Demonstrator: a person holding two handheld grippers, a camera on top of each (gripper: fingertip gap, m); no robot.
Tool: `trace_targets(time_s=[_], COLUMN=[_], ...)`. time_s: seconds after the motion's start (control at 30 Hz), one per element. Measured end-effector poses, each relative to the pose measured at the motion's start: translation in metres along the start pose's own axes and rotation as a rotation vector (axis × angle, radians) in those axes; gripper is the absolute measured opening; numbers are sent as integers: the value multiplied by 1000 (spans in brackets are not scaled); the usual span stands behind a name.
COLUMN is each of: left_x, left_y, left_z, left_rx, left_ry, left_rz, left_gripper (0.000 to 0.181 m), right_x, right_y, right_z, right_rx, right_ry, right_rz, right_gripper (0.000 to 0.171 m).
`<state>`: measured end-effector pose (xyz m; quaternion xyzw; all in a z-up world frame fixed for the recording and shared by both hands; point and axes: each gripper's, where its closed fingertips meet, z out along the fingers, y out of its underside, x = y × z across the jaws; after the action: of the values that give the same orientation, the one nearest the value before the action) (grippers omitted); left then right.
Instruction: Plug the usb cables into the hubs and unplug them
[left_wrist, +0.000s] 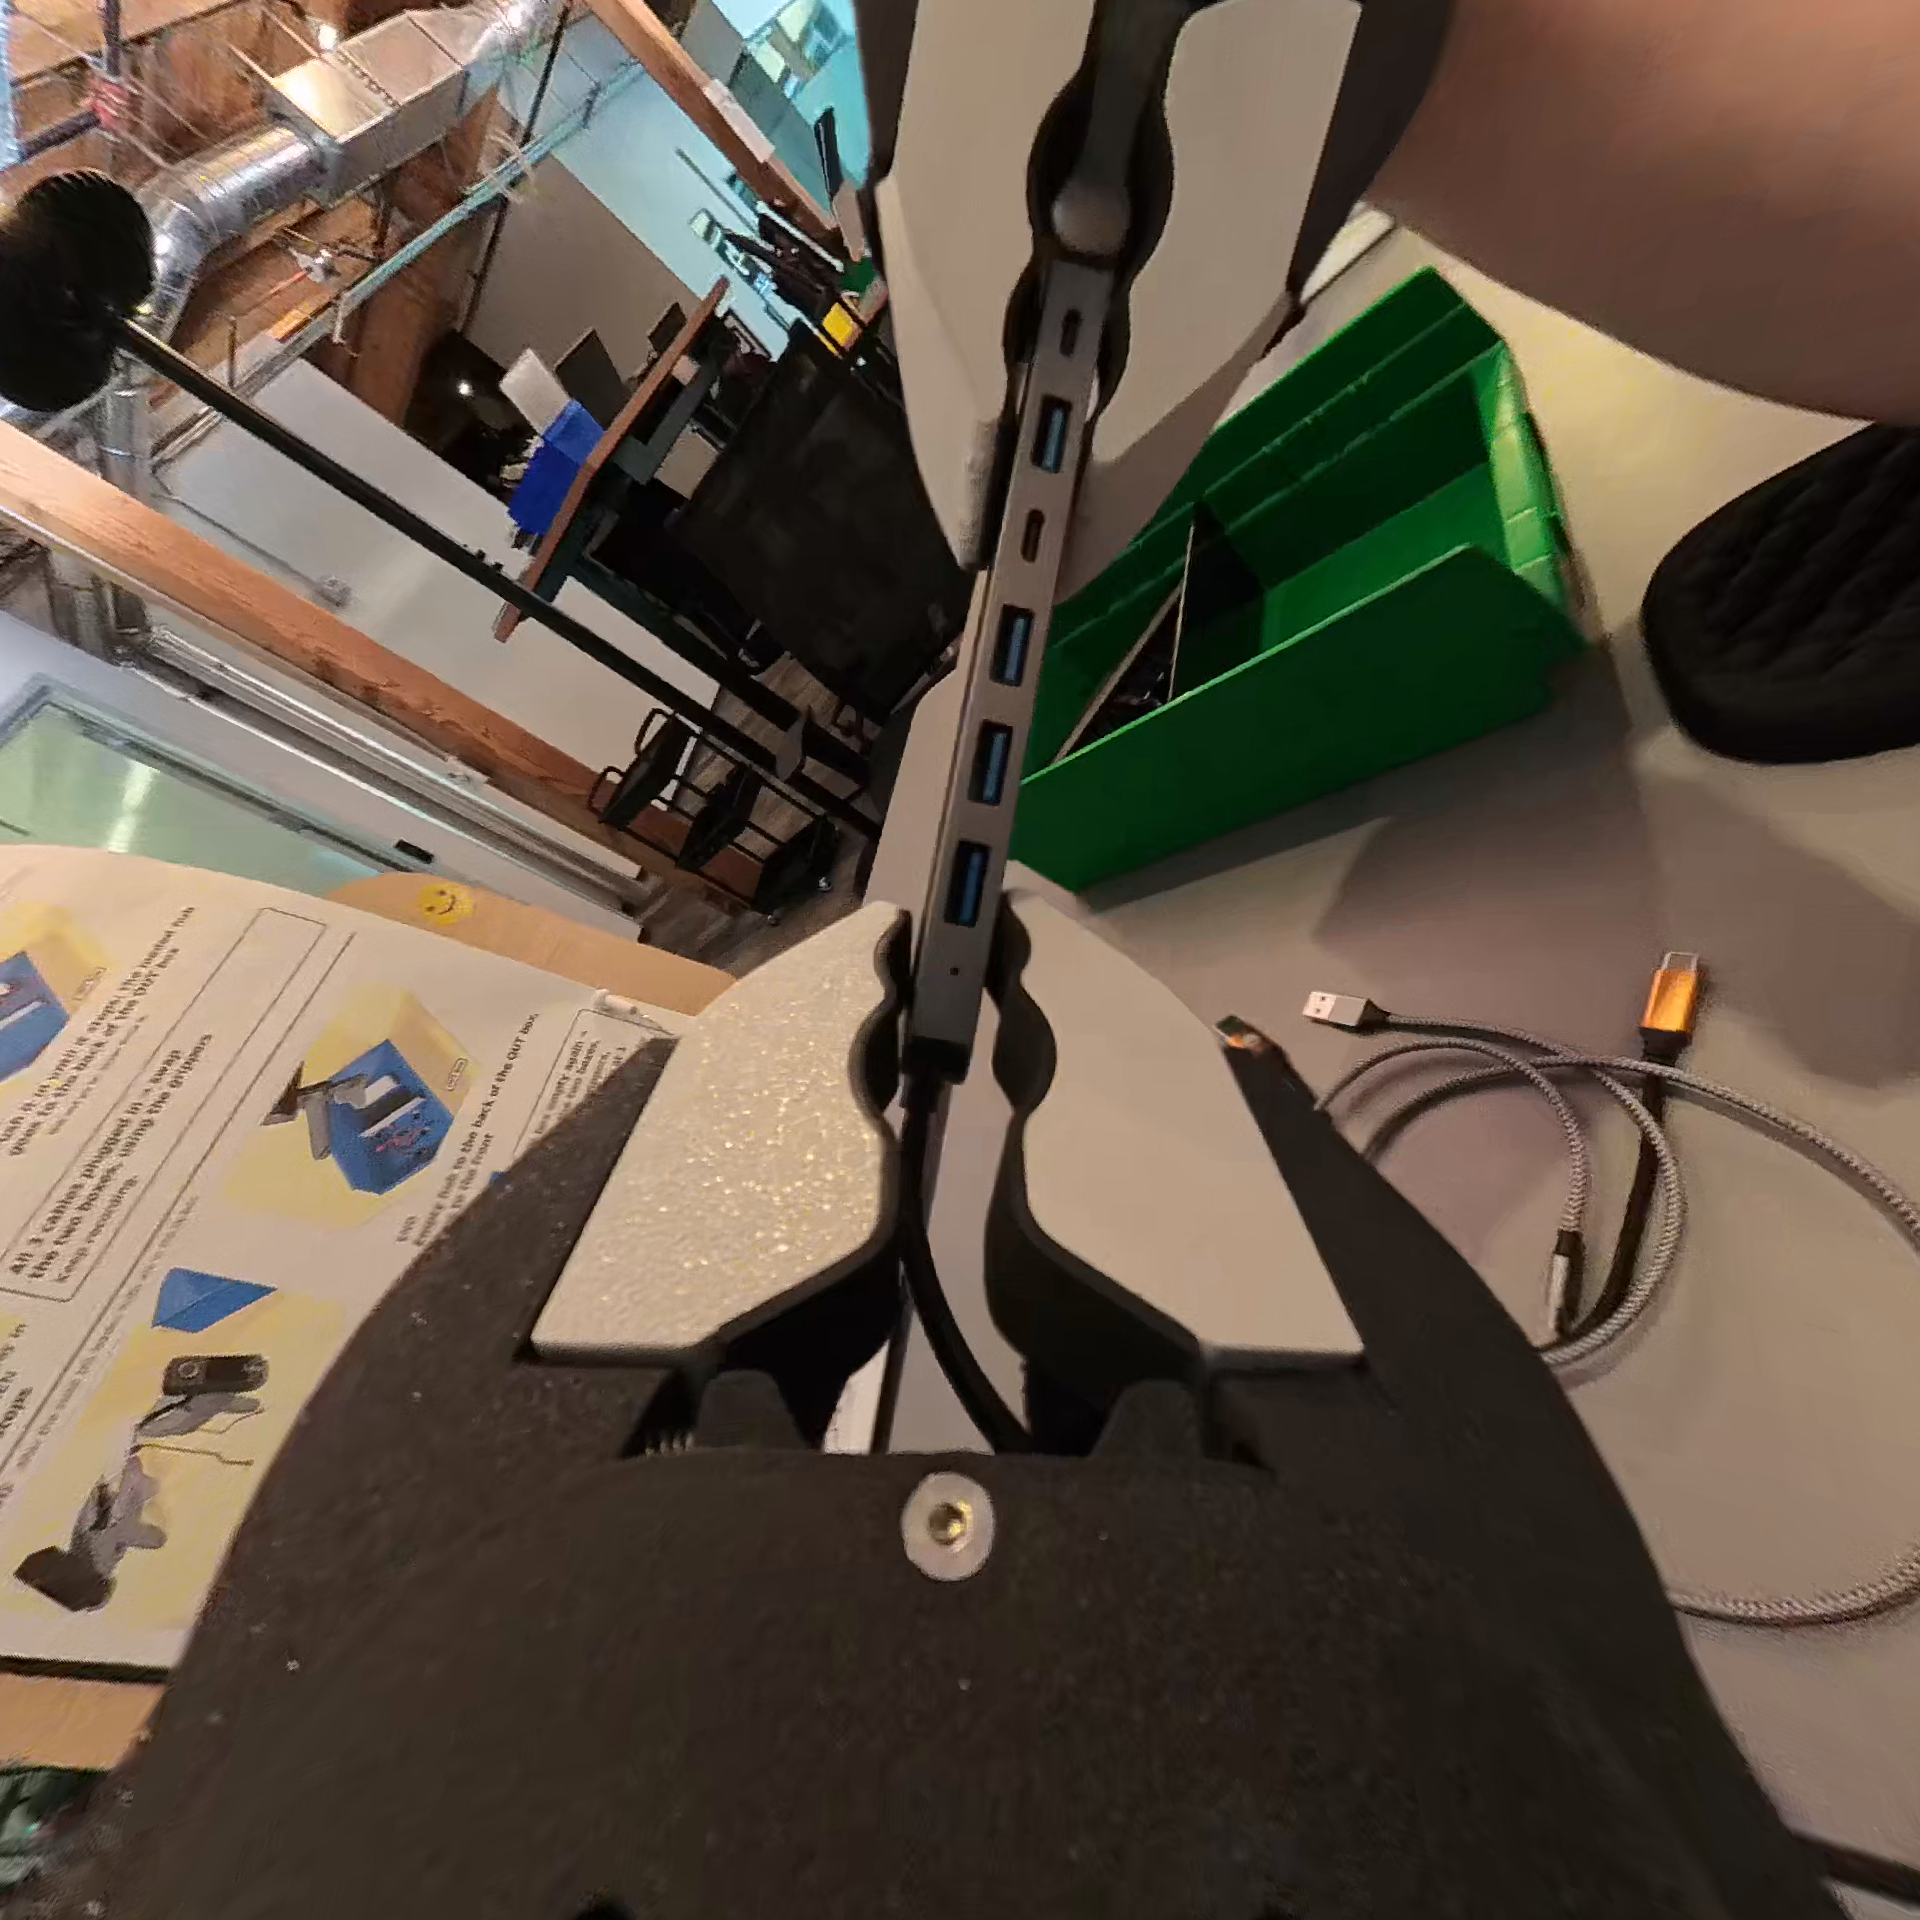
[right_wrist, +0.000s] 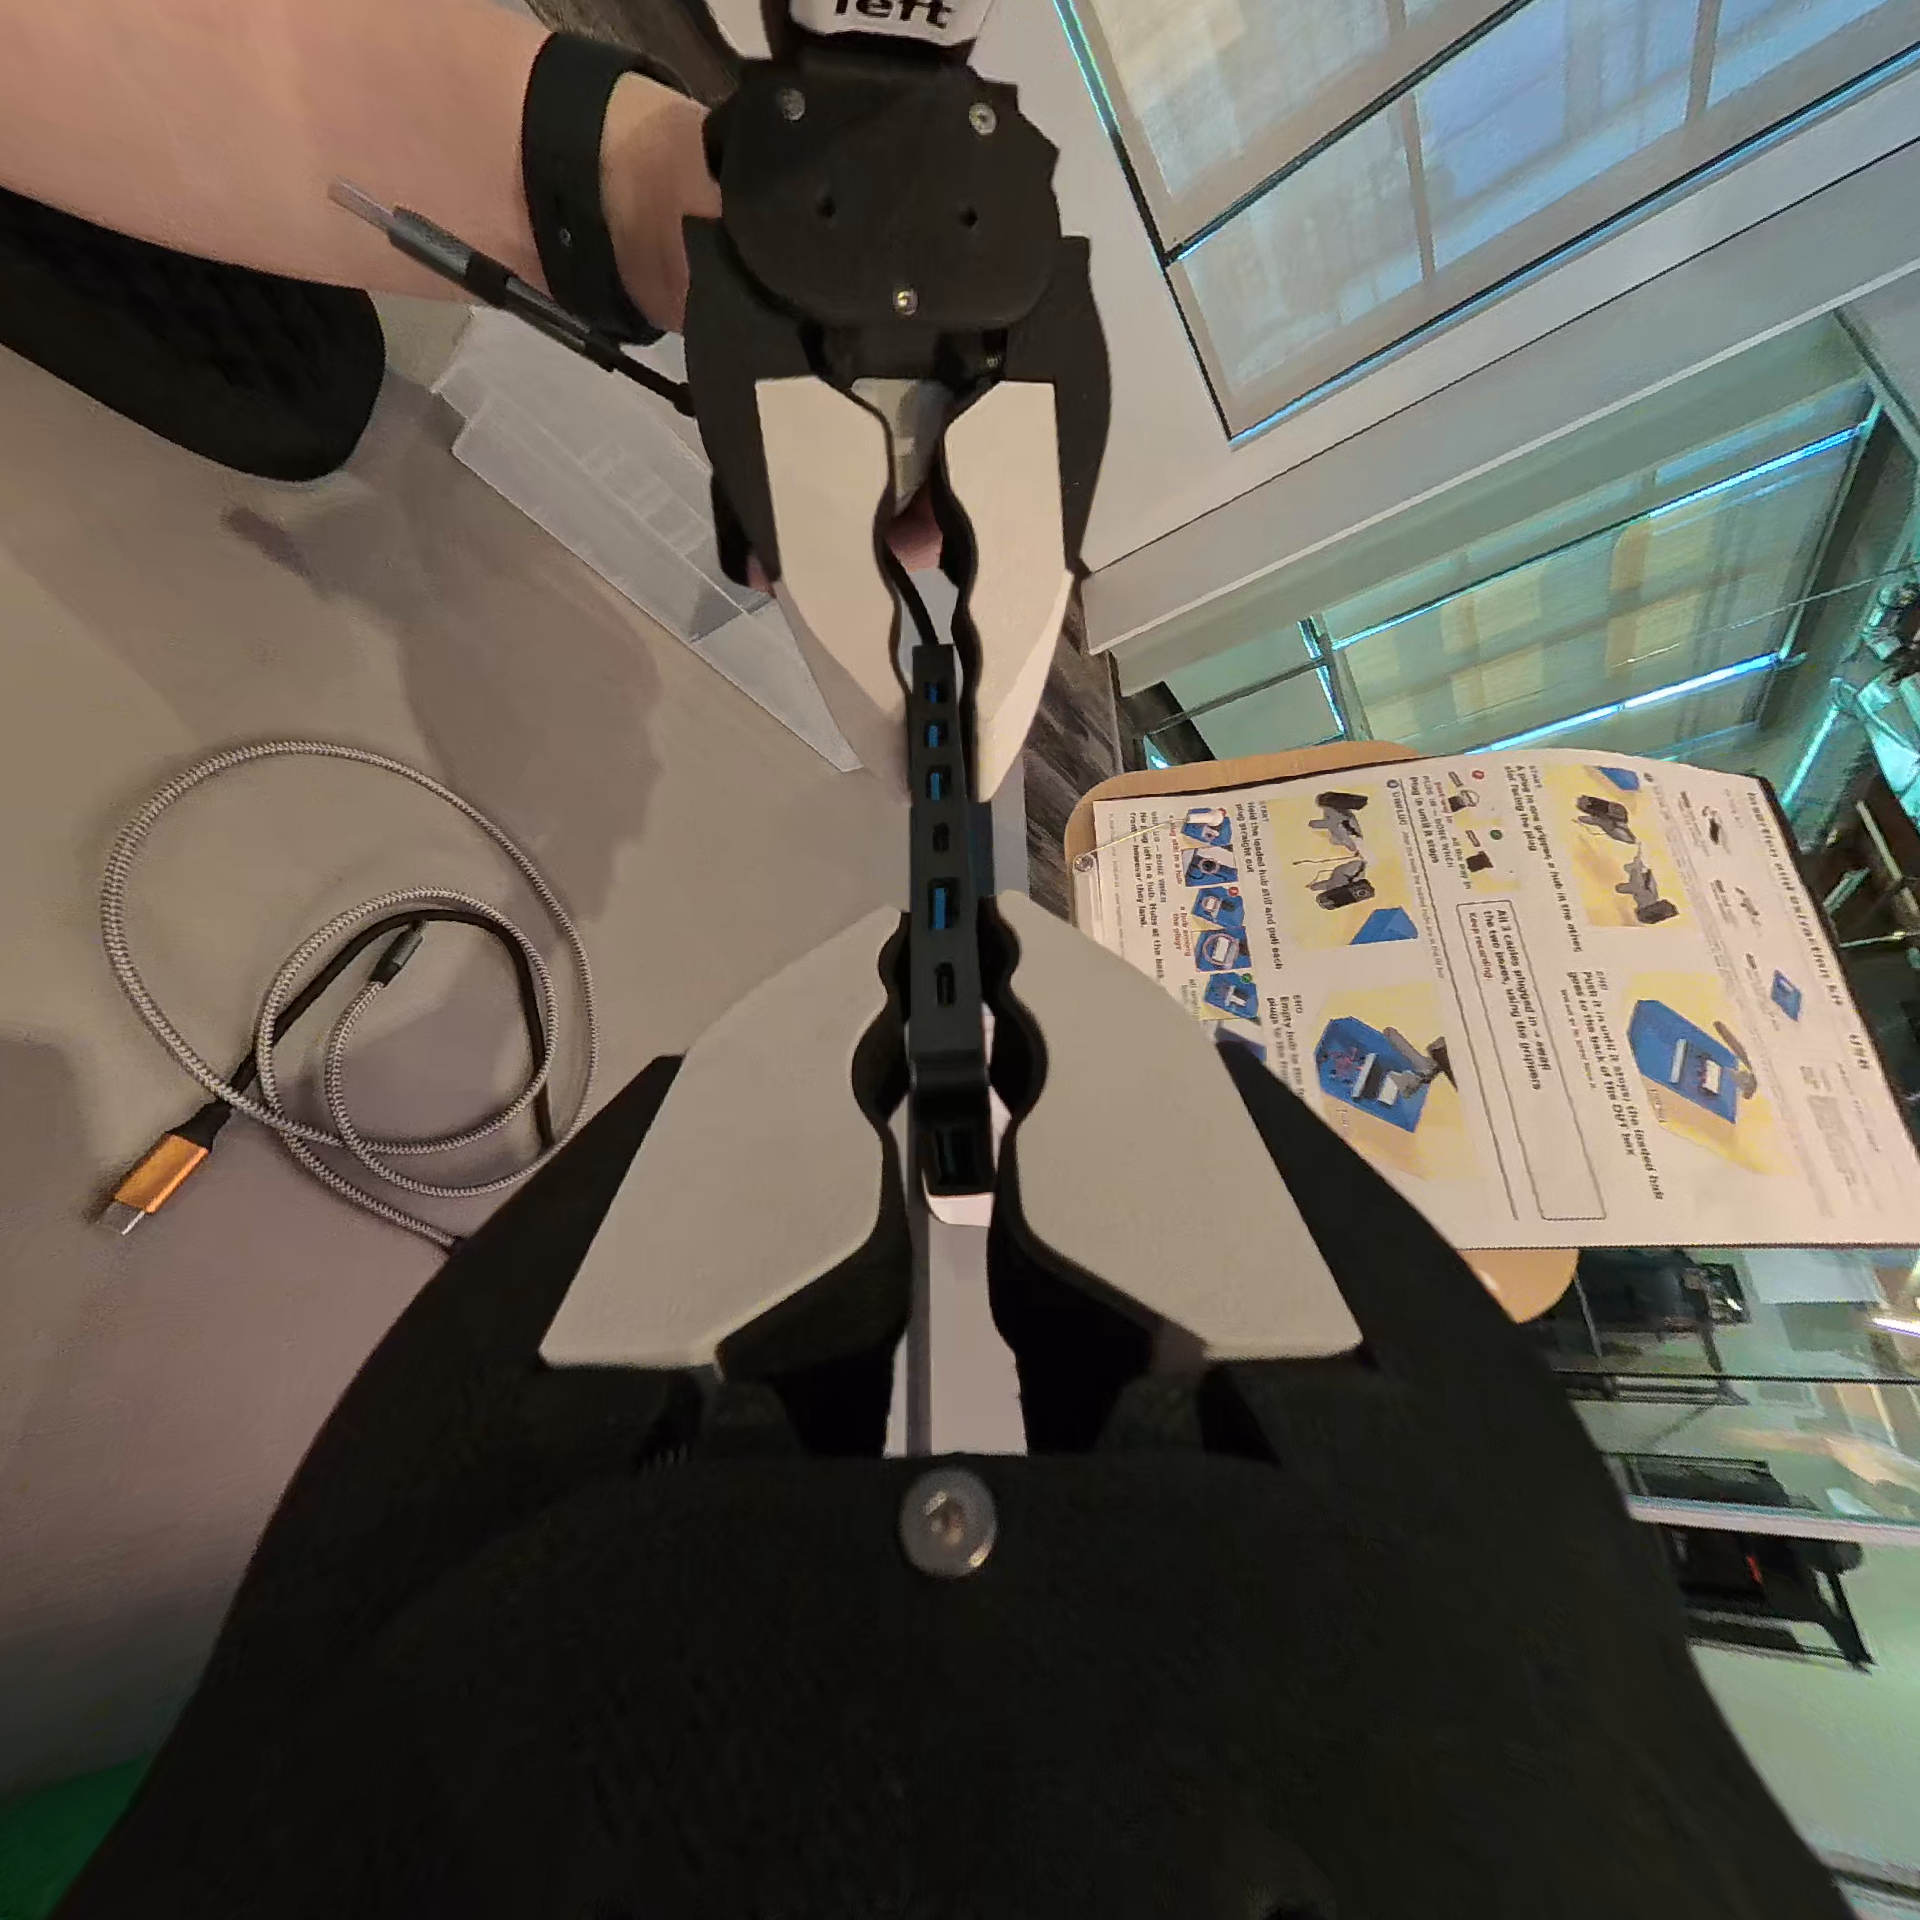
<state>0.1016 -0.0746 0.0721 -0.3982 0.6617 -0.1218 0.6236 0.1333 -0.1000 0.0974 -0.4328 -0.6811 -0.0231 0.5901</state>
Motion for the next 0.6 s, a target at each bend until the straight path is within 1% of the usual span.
trace_targets(time_s=[0.03, 0.2, 0.23, 0.3, 0.33, 0.4, 0.5, 0.6], left_x=[1, 6, 4, -6, -11, -24, -40, -44], left_y=[2, 29, 36, 46, 47, 41, 19, 7], left_z=[1, 7, 9, 7, 3, -10, -32, -44], left_rx=[-14, -160, -188, -229, -230, -185, -70, -42], left_ry=[7, 40, 28, -22, -33, -68, -122, -148], left_rz=[10, 8, 4, -34, -69, -128, -170, -161], left_gripper=[12, 11, 14, 35, 43, 49, 44, 41], right_x=[-1, -8, -9, -11, -14, -26, -63, -105], right_y=[2, 30, 35, 48, 56, 68, 79, 97], right_z=[1, 19, 24, 39, 48, 70, 116, 154], right_rx=[1, -57, -71, -118, -148, -184, -216, -287], right_ry=[-13, -75, -83, -95, -104, -150, -274, -379], right_rz=[17, 102, 119, 163, 189, 252, 350, 380], right_gripper=[12, 12, 12, 12, 12, 12, 12, 12])
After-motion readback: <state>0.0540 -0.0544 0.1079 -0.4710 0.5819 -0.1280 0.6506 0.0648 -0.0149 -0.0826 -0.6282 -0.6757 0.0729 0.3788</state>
